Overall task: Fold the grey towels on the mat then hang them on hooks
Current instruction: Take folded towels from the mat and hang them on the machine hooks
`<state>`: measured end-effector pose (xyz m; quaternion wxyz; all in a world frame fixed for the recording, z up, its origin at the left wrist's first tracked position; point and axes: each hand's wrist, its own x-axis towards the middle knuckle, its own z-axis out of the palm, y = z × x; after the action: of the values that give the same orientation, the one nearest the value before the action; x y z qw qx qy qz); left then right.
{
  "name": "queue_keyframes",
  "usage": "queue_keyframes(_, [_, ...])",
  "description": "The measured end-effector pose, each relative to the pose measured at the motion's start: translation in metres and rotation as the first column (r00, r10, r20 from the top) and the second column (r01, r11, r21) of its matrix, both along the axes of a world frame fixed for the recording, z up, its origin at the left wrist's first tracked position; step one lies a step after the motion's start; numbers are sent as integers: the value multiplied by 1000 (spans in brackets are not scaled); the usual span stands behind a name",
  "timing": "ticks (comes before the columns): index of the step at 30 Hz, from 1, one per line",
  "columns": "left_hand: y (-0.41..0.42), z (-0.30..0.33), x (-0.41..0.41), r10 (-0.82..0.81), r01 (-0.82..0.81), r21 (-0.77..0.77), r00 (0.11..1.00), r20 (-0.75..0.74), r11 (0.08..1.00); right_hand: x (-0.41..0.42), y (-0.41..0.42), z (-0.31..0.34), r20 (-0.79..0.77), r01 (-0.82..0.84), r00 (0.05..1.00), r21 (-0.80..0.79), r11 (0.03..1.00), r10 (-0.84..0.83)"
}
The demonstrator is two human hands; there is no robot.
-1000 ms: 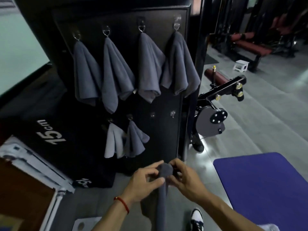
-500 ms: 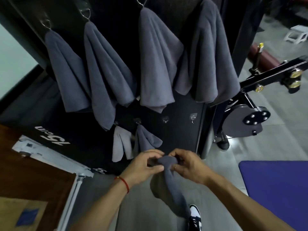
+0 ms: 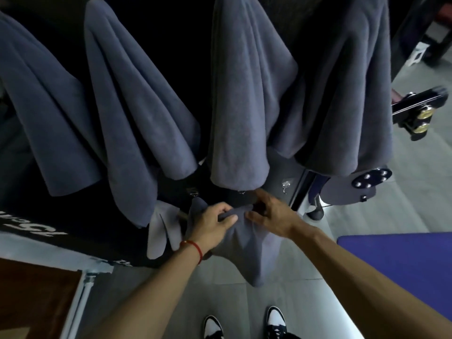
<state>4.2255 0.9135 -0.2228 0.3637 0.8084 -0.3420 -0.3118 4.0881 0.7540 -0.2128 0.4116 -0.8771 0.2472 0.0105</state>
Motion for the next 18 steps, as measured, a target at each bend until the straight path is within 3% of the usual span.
queue_keyframes(7, [-13, -28, 16, 14, -19, 73, 998, 66, 997, 22, -2, -40, -108, -29, 994, -181, 983, 9])
queue_keyframes(12, [-25, -25, 17, -36, 27, 75, 991, 127, 997, 26, -9, -58, -155, -12, 988, -206, 979, -21])
queue_keyframes(18, [-43, -25, 16, 72, -82, 67, 987, 144, 994, 29, -28, -65, -22, 143, 989, -147, 979, -147])
